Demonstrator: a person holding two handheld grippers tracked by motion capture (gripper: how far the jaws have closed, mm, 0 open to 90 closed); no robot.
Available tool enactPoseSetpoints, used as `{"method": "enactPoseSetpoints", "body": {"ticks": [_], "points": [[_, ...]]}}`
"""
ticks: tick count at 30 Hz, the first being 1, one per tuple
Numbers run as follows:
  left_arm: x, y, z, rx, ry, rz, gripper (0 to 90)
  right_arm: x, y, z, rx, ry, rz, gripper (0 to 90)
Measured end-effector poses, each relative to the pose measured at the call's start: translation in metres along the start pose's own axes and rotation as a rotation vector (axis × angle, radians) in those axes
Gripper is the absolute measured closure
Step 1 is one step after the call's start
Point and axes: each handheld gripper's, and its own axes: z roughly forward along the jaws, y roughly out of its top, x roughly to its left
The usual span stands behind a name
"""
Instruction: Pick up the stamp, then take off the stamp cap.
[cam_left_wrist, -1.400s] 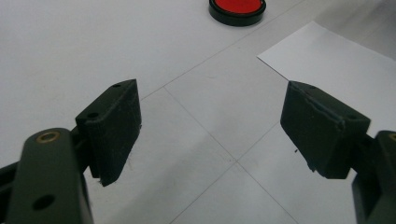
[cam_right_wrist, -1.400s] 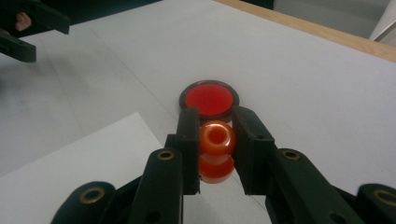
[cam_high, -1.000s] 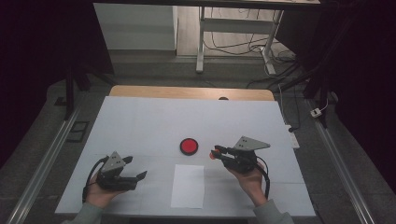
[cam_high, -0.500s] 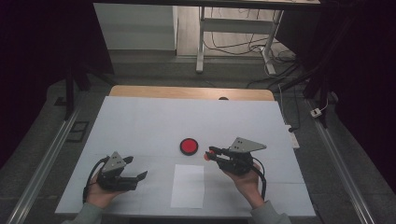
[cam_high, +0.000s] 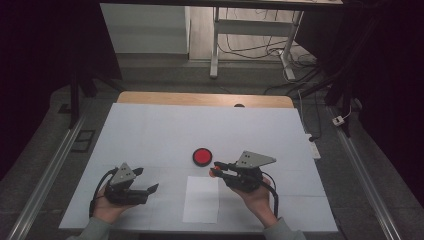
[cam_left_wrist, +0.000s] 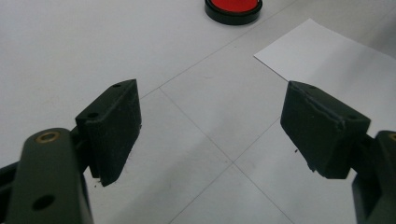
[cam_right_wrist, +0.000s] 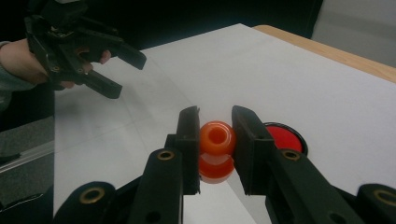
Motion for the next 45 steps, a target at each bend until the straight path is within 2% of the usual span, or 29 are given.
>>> {"method": "enactPoseSetpoints", "body": {"ticks": [12,37,45], "points": [[0.0,0.0,0.001,0.001,-0.001,0.0,20.7,0.011,0.0,0.009,0.011,0.031,-0.017,72.2],[-0.001,0.003,0.003,-0.003,-0.012,0.01,20.9,0.007,0.0,0.007,-0.002,0.016,-0.01,72.2],[-0.002,0.01,0.009,-0.008,-0.025,0.017,20.9,0.001,-0.002,0.007,-0.006,0.017,0.004,72.2]]}}
